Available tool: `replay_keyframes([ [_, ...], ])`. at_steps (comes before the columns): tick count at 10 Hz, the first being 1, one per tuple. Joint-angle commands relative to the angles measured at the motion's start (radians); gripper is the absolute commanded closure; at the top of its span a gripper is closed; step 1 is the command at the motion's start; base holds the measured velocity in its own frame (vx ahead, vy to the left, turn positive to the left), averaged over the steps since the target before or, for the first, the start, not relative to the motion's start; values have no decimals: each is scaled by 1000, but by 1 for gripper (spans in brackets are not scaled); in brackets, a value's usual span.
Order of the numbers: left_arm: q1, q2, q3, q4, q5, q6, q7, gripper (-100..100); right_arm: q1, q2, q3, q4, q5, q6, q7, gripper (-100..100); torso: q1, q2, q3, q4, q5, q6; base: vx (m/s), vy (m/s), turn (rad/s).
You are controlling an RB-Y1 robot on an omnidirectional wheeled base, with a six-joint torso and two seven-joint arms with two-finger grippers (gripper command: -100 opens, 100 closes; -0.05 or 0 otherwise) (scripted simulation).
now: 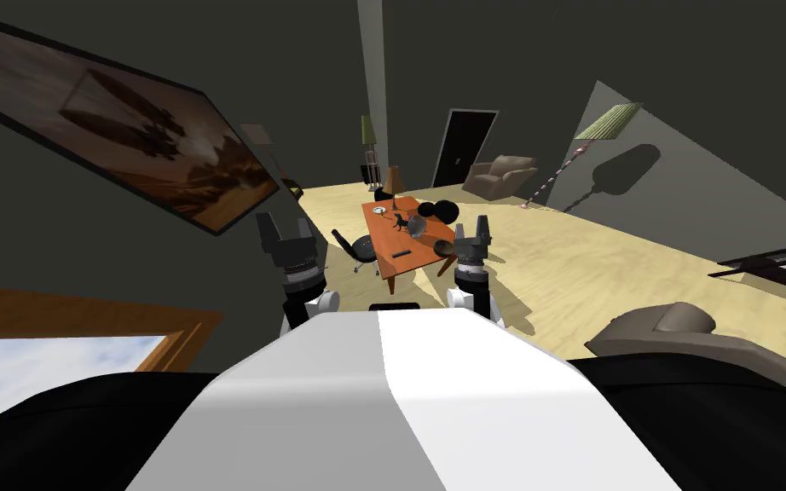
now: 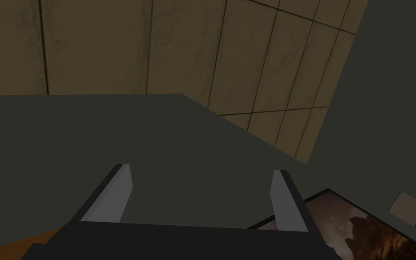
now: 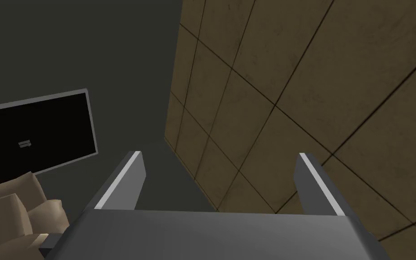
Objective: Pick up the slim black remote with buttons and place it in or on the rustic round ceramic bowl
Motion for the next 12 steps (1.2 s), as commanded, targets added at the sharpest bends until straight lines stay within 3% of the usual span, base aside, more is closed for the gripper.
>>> replay_keyframes([
  [1,0,0,0,0,0,0,0,0,9,-42,-2,20,-6,9,4,-100,0,0,0,0,0,0,-83,7,140],
  [7,0,0,0,0,0,0,0,0,50,-208,4,135,-32,55,36,-100,4,10,6,2,1,0,-138,53,271],
  [8,0,0,0,0,0,0,0,0,50,-219,4,135,-32,55,36,-100,2,9,6,2,1,-1,-81,34,102],
  [11,0,0,0,0,0,0,0,0,74,-330,21,229,-41,87,65,-100,3,7,4,2,1,0,-95,77,350],
  [12,0,0,0,0,0,0,0,0,74,-335,21,229,-41,87,65,-100,4,8,4,2,1,0,-70,52,168],
])
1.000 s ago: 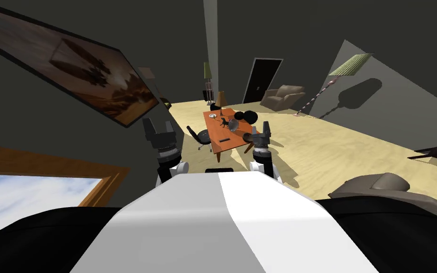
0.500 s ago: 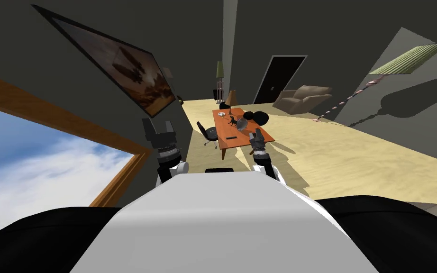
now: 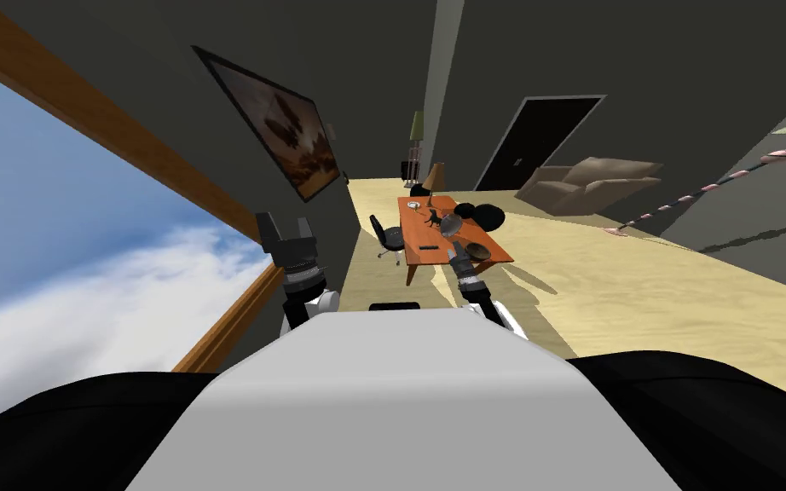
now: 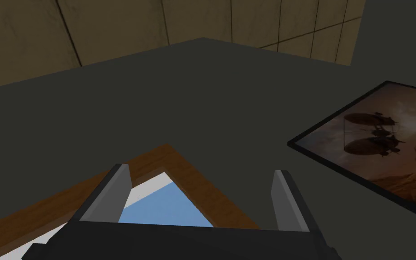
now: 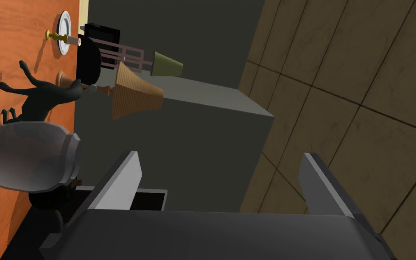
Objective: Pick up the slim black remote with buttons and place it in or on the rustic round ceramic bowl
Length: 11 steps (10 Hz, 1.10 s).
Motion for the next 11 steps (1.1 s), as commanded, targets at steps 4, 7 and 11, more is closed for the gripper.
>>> replay_keyframes([
  [4,0,0,0,0,0,0,0,0,21,-118,45,120,4,32,47,-100,-1,-1,-1,0,0,-1,-57,49,369],
  [7,0,0,0,0,0,0,0,0,34,-188,82,203,11,51,78,-100,-3,-3,-2,-1,-1,0,-20,36,316],
  [11,0,0,0,0,0,0,0,0,46,-260,129,292,24,67,112,-100,-4,-4,-2,-1,-1,0,-11,19,333],
])
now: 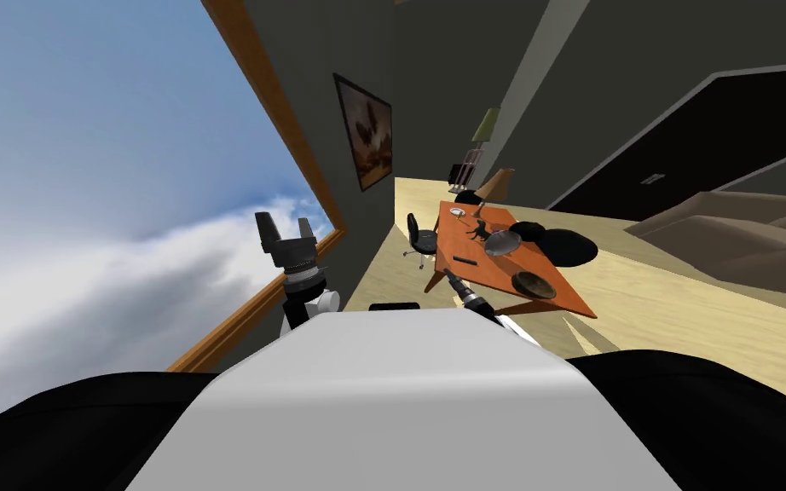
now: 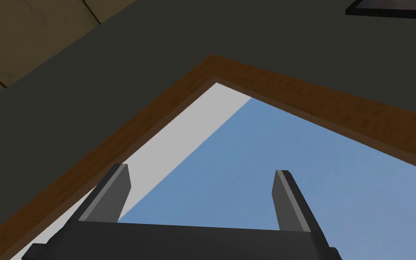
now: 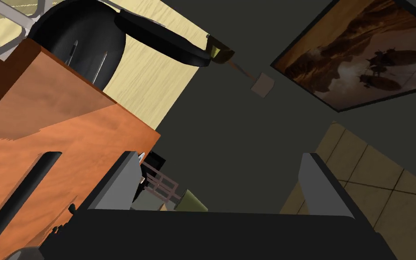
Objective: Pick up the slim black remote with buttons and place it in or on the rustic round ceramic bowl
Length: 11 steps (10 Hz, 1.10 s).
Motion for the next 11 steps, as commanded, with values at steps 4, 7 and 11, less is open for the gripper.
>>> replay_keyframes([
  [4,0,0,0,0,0,0,0,0,4,-74,57,111,18,15,35,-100,0,-1,0,0,0,0,3,-2,283],
  [7,0,0,0,0,0,0,0,0,13,-140,114,202,39,28,74,-100,-1,-1,0,0,0,1,7,-13,320],
  [11,0,0,0,0,0,0,0,0,22,-207,172,309,64,40,113,-100,-3,-2,-1,0,-1,0,17,-42,346],
])
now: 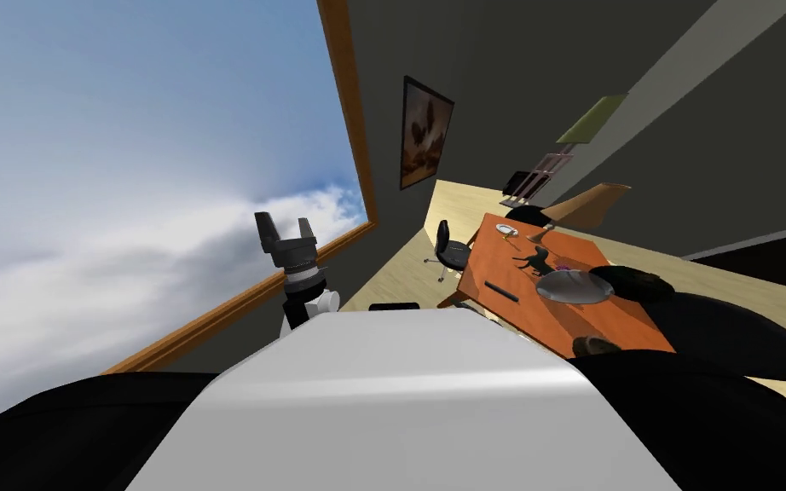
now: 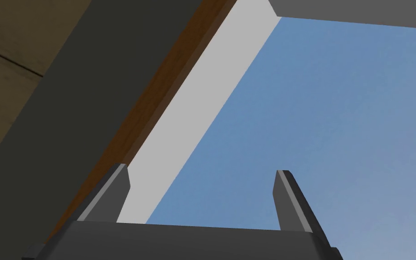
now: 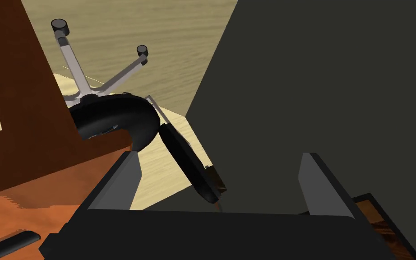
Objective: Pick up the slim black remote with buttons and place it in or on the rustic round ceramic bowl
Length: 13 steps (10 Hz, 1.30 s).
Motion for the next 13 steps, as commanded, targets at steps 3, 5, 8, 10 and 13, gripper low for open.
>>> replay_keyframes([
  [3,0,0,0,0,0,0,0,0,9,-75,63,104,28,-2,40,-100,0,0,0,0,0,0,14,-47,309],
  [5,0,0,0,0,0,0,0,0,13,-107,93,155,43,2,59,-100,-2,0,0,0,0,0,4,-79,296],
  [8,0,0,0,0,0,0,0,0,17,-138,124,209,58,5,78,-100,0,0,0,0,0,-1,6,-44,174],
  [10,0,0,0,0,0,0,0,0,21,-168,155,253,74,7,95,-100,-1,0,0,0,0,0,0,-62,190],
  [13,0,0,0,0,0,0,0,0,24,-196,186,294,91,8,113,-100,-2,0,0,0,0,1,-8,-61,153],
])
